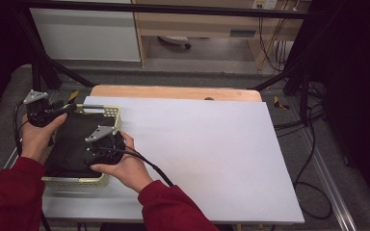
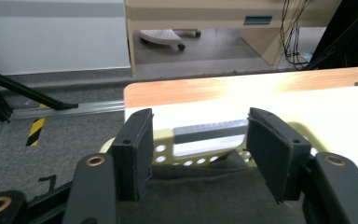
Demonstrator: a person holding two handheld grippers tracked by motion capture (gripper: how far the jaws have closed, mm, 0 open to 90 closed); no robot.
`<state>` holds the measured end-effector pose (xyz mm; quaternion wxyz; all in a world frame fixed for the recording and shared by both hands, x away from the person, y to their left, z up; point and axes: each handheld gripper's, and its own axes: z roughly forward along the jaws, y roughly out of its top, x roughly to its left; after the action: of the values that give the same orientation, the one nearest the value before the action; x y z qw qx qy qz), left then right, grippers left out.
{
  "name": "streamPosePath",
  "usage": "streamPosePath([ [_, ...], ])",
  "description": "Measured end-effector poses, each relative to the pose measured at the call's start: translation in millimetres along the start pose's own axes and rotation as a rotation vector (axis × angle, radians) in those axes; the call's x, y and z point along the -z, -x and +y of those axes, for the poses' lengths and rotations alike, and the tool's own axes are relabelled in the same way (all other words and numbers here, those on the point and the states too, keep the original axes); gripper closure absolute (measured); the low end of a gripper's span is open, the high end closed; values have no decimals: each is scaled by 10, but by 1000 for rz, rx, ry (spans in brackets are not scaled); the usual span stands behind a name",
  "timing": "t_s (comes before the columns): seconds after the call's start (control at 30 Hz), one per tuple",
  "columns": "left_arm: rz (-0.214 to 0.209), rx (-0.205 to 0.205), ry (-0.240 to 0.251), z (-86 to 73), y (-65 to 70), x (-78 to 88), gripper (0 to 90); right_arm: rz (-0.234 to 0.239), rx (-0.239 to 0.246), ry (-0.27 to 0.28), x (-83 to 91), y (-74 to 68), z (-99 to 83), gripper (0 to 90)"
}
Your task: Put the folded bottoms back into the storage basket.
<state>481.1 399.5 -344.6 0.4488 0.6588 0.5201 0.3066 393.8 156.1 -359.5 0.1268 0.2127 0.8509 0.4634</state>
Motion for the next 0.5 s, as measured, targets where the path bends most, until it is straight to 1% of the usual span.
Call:
streamPosePath([
  [0.1, 5, -9, -1, 29, 65, -27, 372, -12, 6, 3, 5, 3, 5, 108],
  [0.13, 9, -17, -1, 41, 83, -34, 353, -14, 5, 9, 8, 7, 6, 105],
  [0.23, 12, -21, -6, 75, 136, -43, 287, -20, 6, 18, 27, 19, 17, 99],
  [0.3, 10, -7, -3, 96, 165, -27, 248, -21, 7, 18, 42, 30, 23, 116],
  [0.37, 2, -9, -1, 118, 194, -12, 208, -26, 7, 16, 49, 44, 26, 113],
  [0.47, -10, -10, 2, 142, 227, 14, 149, -32, 9, 15, 61, 59, 27, 90],
  [0.5, -7, -8, 8, 146, 234, 25, 133, -38, 11, 13, 65, 61, 26, 79],
])
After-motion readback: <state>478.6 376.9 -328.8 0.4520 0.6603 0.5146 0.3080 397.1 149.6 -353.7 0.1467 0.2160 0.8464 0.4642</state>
